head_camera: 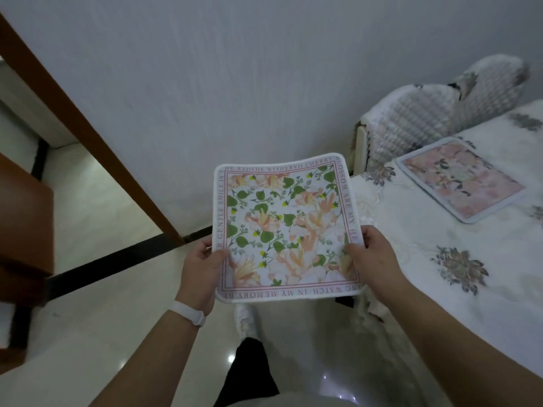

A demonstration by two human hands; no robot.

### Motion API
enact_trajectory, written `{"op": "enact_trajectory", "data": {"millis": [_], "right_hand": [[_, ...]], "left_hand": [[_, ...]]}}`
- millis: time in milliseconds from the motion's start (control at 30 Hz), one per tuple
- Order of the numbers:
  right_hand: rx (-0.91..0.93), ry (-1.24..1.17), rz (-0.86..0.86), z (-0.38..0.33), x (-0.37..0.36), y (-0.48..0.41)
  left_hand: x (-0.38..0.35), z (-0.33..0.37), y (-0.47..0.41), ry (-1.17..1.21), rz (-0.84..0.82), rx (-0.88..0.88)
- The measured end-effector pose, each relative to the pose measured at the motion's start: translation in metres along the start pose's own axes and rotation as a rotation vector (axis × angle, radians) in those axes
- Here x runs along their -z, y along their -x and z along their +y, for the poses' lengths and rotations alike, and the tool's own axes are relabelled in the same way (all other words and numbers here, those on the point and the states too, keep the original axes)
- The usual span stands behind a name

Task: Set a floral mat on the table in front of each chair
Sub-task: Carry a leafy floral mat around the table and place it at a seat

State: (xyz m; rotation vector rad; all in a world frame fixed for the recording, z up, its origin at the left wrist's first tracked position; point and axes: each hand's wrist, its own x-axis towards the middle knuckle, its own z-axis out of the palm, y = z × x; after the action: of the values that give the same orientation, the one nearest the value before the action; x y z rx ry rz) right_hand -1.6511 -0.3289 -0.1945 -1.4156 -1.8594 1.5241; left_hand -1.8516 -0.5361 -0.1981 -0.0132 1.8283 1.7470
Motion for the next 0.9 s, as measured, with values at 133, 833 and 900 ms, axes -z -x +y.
{"op": "enact_trajectory", "data": {"millis": [133, 833, 900], "right_hand": [[-0.018, 0.029, 0.064, -0.026, -0.031, -0.059], [-0.004, -0.078, 0.474, -0.162, -0.074, -0.240], [-0.008, -0.088, 0.491, -0.165, -0.069, -0.256]], "left_hand": [[-0.013, 0.021, -0.089, 0.006, -0.073, 0.018], [-0.140, 0.183, -0.354, -0.140, -0.429, -0.102], [-0.160, 0.186, -0.366, -0.133, -0.456, -0.094]]}}
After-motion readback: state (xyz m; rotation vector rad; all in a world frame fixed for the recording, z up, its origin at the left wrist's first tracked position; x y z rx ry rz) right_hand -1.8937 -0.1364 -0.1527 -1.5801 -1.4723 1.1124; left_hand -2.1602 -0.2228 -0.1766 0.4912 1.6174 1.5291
